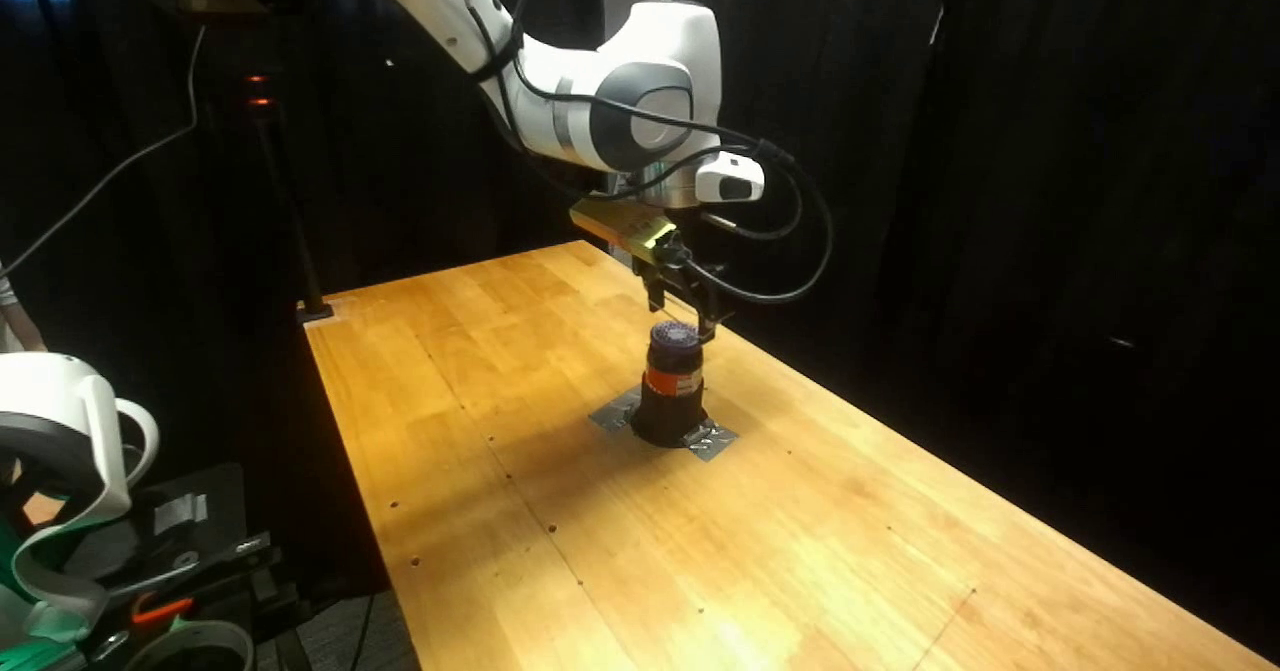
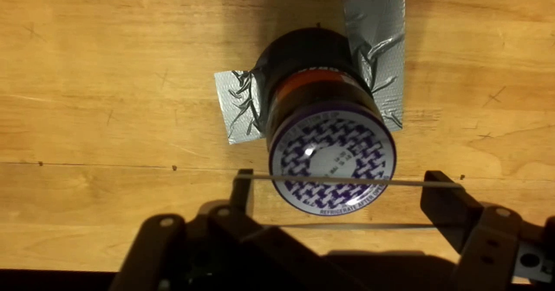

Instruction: Put the rubber band on the jar.

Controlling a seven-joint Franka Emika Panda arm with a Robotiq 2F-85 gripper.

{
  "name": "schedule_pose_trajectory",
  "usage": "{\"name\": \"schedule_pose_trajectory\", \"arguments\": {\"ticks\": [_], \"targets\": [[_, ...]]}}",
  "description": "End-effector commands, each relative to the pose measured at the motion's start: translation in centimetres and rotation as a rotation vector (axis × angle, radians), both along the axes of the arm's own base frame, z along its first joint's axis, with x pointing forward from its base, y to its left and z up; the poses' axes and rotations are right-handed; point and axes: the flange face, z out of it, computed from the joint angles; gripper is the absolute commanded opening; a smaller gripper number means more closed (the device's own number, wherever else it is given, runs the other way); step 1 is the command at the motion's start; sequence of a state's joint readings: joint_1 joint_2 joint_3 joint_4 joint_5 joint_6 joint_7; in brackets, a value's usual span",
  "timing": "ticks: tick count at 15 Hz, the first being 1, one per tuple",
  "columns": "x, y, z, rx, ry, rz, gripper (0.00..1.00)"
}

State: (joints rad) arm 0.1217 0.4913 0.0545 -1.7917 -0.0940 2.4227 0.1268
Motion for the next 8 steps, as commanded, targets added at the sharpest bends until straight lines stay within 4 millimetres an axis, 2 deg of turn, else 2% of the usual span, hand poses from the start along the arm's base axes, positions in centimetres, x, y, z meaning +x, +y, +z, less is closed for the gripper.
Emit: {"name": "schedule_pose_trajectory", "arguments": {"ticks": [1,8], "targets": [[2.2,0.1,-1.1,-0.01,-0.015,-0.009,1.0],[3.5,-0.9,-3.2,-0.007,-0.008,-0.027,1.0]]}}
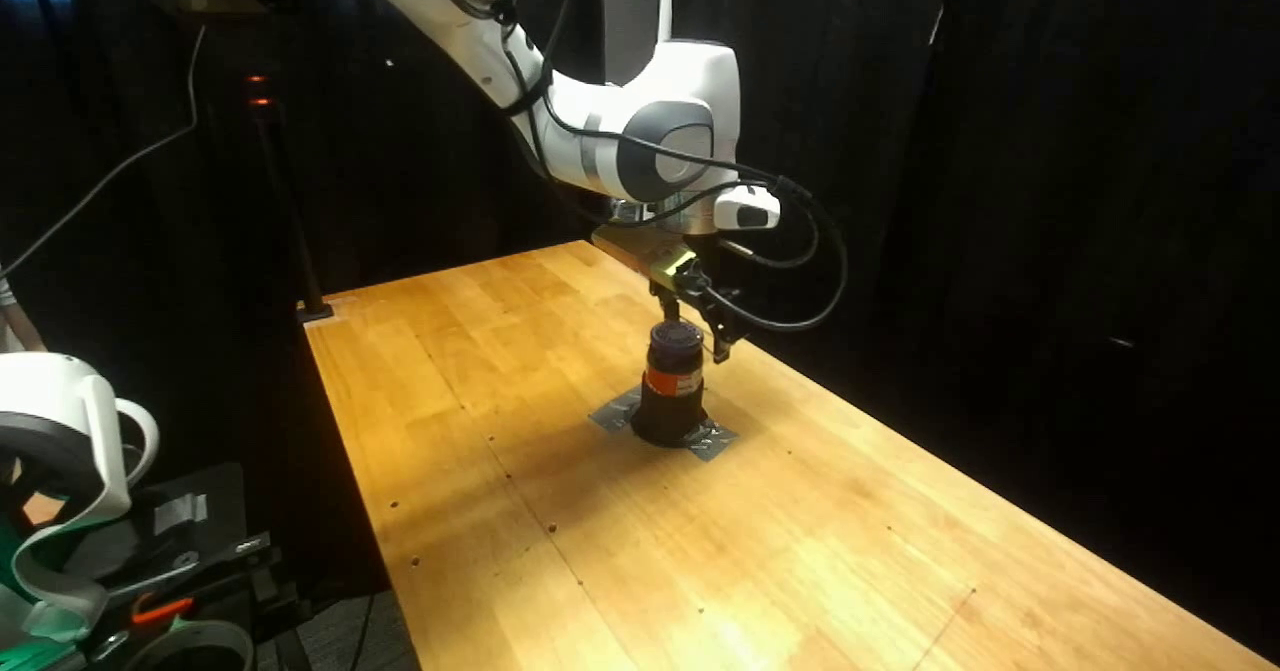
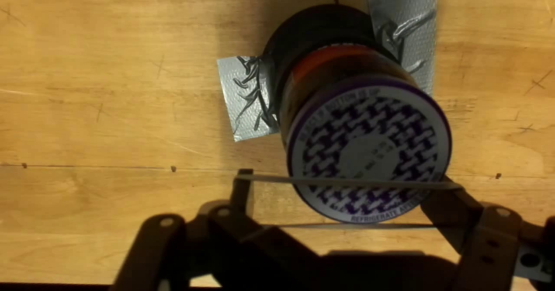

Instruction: Put the rubber band on the jar.

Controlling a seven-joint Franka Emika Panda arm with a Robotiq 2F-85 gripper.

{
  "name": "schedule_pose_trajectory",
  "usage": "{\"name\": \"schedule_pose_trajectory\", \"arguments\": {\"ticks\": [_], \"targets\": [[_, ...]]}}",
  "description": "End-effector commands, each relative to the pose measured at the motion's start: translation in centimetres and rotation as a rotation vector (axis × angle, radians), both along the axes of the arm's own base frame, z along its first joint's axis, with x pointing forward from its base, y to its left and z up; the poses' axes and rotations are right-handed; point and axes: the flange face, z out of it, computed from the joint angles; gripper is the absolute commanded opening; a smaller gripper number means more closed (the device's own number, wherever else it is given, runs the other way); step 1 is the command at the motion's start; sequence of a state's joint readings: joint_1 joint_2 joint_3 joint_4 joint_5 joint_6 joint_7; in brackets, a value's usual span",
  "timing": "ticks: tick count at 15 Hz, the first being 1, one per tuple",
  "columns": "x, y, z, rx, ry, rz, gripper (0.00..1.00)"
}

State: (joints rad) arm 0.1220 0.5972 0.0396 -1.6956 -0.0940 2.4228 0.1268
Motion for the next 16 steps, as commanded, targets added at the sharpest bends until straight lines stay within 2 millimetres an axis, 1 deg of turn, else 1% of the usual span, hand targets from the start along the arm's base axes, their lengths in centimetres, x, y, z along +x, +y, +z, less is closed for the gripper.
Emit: {"name": "schedule_pose_trajectory", "arguments": {"ticks": [1,4,7,12,14,16], "targets": [[0.9,-0.4,-0.6,0.0,0.005,-0.013,1.0],[-0.4,-0.6,-1.3,0.006,0.11,-0.013,1.0],[-2.0,-0.3,-0.9,0.038,0.199,-0.008,1.0],[-2.9,-1.1,0.2,0.071,0.193,-0.044,1.0],[-3.6,-1.4,0.0,0.098,0.214,-0.047,1.0],[-4.6,-1.6,-0.7,0.128,0.24,-0.045,1.0]]}}
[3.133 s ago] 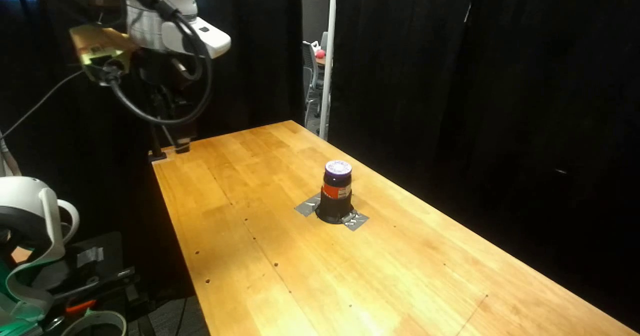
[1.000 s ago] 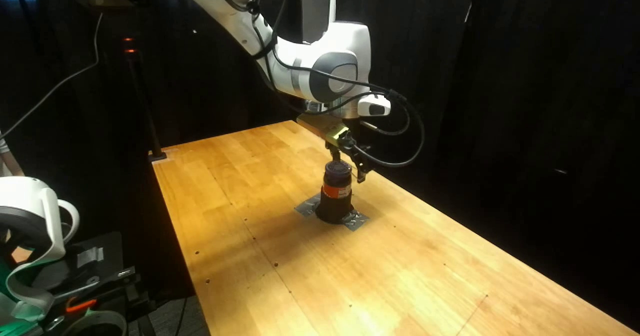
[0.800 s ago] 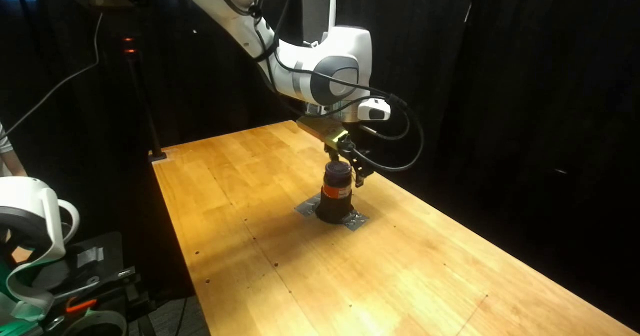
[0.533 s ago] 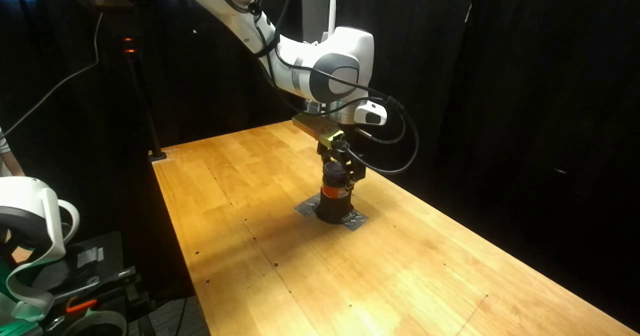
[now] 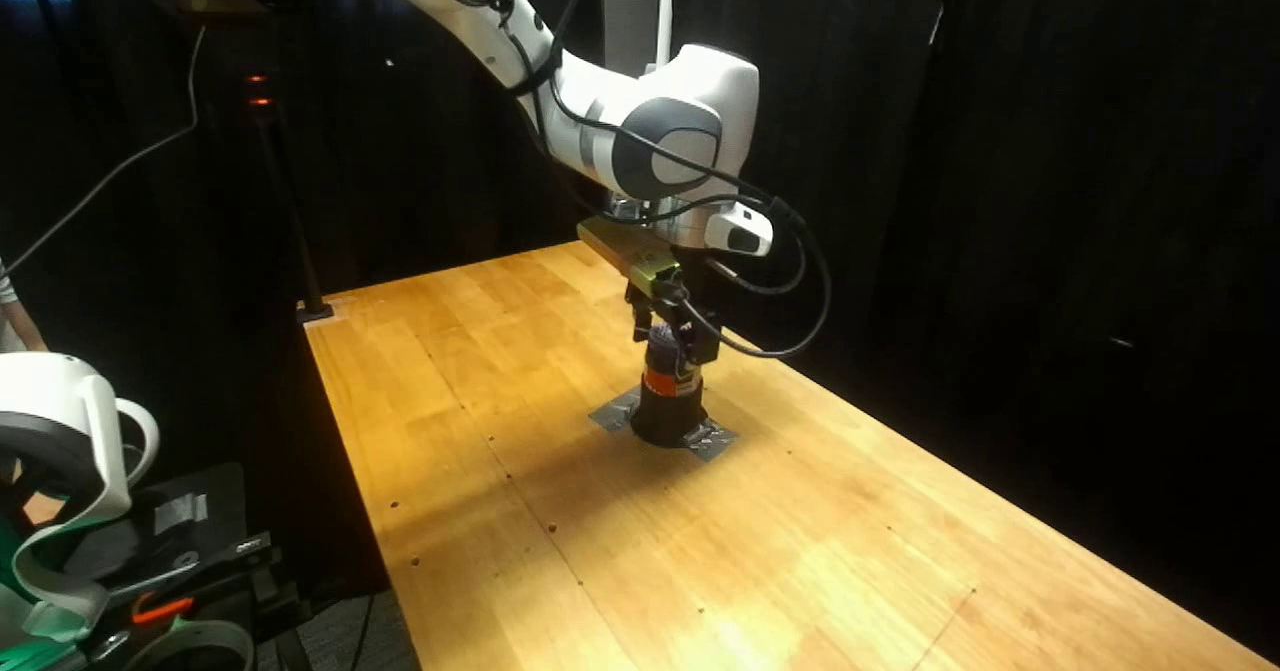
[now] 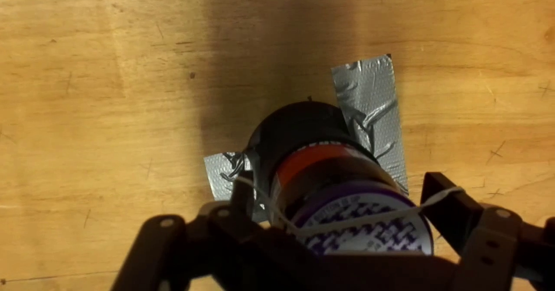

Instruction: Put the rubber band on the jar.

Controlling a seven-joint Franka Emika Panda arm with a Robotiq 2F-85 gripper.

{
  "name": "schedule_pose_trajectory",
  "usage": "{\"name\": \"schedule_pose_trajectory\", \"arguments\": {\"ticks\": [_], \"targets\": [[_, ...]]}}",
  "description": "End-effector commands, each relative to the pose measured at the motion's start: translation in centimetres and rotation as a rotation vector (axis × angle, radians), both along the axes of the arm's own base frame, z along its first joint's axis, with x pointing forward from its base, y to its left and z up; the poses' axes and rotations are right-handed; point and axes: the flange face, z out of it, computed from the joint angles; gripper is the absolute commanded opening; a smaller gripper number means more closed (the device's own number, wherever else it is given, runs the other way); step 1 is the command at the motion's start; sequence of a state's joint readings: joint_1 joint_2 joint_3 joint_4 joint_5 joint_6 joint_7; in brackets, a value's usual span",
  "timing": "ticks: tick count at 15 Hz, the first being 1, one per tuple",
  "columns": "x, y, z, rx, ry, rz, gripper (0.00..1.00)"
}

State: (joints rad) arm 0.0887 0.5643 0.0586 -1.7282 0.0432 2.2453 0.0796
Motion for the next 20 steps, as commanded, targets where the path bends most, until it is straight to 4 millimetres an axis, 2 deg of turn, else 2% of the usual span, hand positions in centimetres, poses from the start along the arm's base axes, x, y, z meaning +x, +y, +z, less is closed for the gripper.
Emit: {"name": "schedule_pose_trajectory", "arguments": {"ticks": [1,6,7,8,9,12,17,18,20], "targets": [[-2.7,-0.5,-0.2,0.063,0.057,0.009,1.0],[-4.8,-1.1,-1.0,0.088,0.053,-0.023,1.0],[-5.1,-1.3,-0.8,0.094,0.028,-0.036,0.75],[-5.4,-1.3,-0.7,0.097,-0.008,-0.051,0.75],[-5.8,-1.4,-0.5,0.099,-0.038,-0.061,0.68],[-7.6,-1.7,-0.2,0.101,-0.102,-0.076,0.42],[-11.4,-1.9,0.3,0.094,-0.255,-0.098,0.06],[-12.0,-1.9,0.4,0.094,-0.307,-0.109,0.01],[-13.0,-1.8,0.6,0.106,-0.384,-0.12,0.0]]}}
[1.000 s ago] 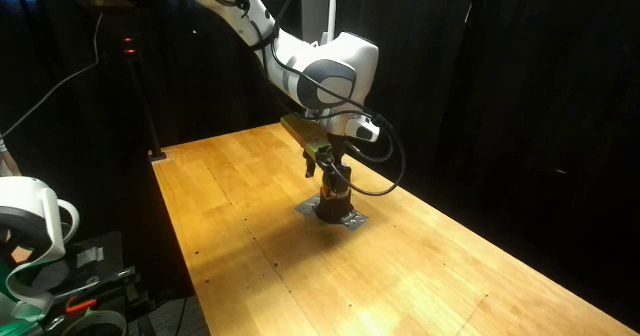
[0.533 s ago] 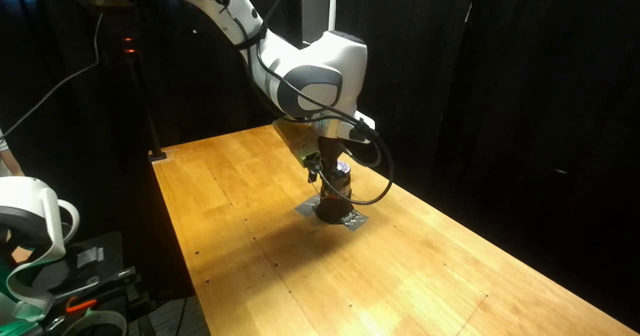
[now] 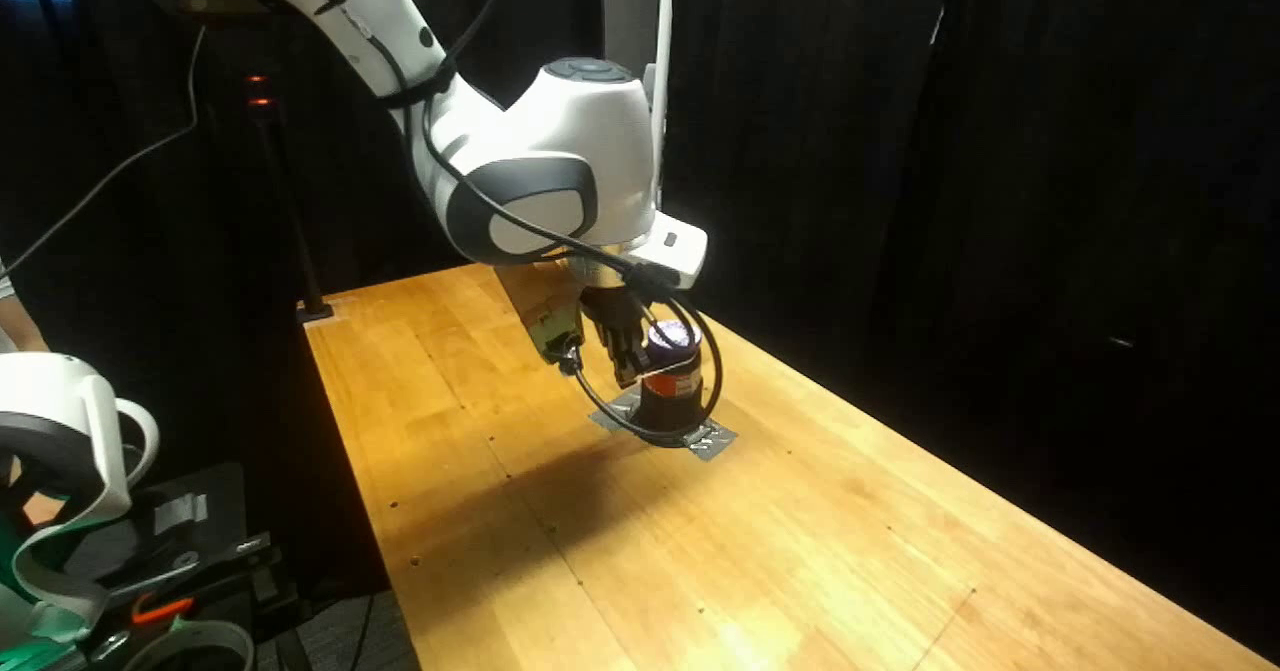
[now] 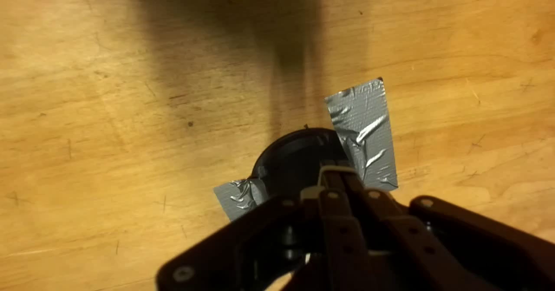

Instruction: Put the rubber band on the jar.

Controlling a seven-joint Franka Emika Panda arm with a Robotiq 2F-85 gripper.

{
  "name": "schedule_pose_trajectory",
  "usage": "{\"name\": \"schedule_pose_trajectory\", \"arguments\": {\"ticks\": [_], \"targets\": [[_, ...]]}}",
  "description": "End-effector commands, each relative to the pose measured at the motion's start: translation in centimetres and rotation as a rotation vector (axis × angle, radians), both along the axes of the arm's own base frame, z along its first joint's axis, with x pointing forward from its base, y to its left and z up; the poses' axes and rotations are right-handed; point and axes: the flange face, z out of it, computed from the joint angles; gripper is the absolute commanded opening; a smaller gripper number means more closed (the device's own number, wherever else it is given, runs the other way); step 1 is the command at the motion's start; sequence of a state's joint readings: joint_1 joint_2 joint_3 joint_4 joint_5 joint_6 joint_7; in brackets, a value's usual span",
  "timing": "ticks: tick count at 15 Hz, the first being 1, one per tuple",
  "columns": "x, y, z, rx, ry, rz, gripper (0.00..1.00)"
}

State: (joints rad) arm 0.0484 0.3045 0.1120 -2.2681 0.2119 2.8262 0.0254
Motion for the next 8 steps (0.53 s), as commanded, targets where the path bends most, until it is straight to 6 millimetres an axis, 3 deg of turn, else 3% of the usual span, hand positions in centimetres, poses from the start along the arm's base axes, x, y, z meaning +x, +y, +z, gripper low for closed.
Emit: {"name": "schedule_pose_trajectory", "arguments": {"ticks": [1,8], "targets": [[-3.3,0.1,1.3,0.025,-0.132,-0.019,0.0],[-4.5,2.0,2.8,0.065,-0.465,-0.11,0.0]]}}
